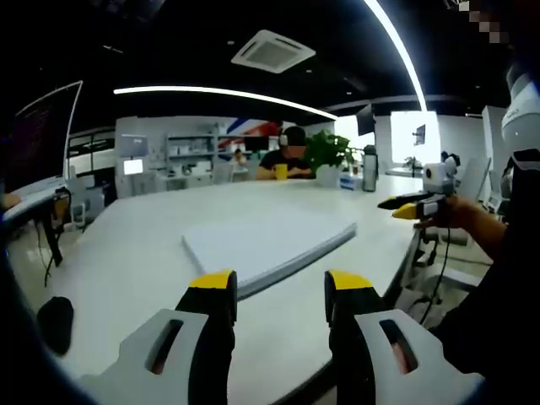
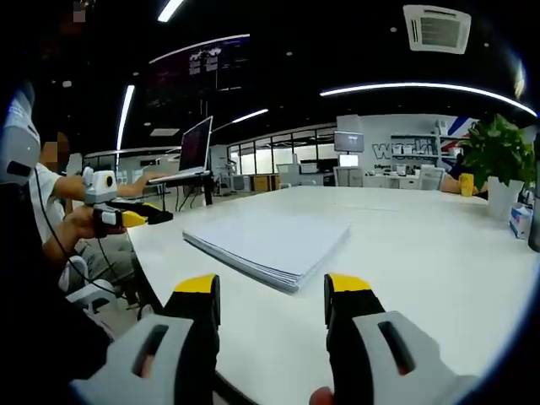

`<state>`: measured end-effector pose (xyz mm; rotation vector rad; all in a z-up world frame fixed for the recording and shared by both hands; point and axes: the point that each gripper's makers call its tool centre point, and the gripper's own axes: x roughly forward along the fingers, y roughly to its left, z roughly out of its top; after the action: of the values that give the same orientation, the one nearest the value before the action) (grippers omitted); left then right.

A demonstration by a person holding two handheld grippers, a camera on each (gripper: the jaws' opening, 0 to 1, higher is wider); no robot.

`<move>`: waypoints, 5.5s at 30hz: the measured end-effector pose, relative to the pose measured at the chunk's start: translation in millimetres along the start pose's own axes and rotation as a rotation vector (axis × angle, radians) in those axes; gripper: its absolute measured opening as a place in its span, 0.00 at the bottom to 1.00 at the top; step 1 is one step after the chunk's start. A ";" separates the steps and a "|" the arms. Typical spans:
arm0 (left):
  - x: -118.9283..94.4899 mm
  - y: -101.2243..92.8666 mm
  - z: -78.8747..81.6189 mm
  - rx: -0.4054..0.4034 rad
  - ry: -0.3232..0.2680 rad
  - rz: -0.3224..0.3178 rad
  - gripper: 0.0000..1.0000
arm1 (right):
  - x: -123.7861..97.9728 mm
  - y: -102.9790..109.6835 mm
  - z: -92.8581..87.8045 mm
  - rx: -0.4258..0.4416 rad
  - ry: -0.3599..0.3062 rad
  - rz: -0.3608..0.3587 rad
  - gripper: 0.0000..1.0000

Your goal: Grasp the top corner of one sheet in the document stack and pull a single sheet out from the document stack, separating that one sheet from the rest and lifting it clear until the single sheet is fully removed from the stack

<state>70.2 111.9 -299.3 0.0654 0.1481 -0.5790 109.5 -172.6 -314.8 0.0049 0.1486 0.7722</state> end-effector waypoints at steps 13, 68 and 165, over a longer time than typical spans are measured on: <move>2.8 2.7 -9.6 0.065 0.051 0.012 0.41 | 2.9 1.9 -5.1 -0.024 0.030 0.001 0.48; 12.7 -2.0 -11.5 0.058 0.065 -0.039 0.40 | 7.6 -5.5 -12.1 -0.009 0.052 -0.024 0.46; 99.1 21.5 -42.3 0.443 0.364 -0.252 0.32 | 10.2 -17.8 -17.2 0.012 0.058 -0.041 0.43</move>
<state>158.8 80.7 -356.2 0.5905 0.3835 -0.8409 126.7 -179.2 -334.2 -0.0093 0.2083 0.7313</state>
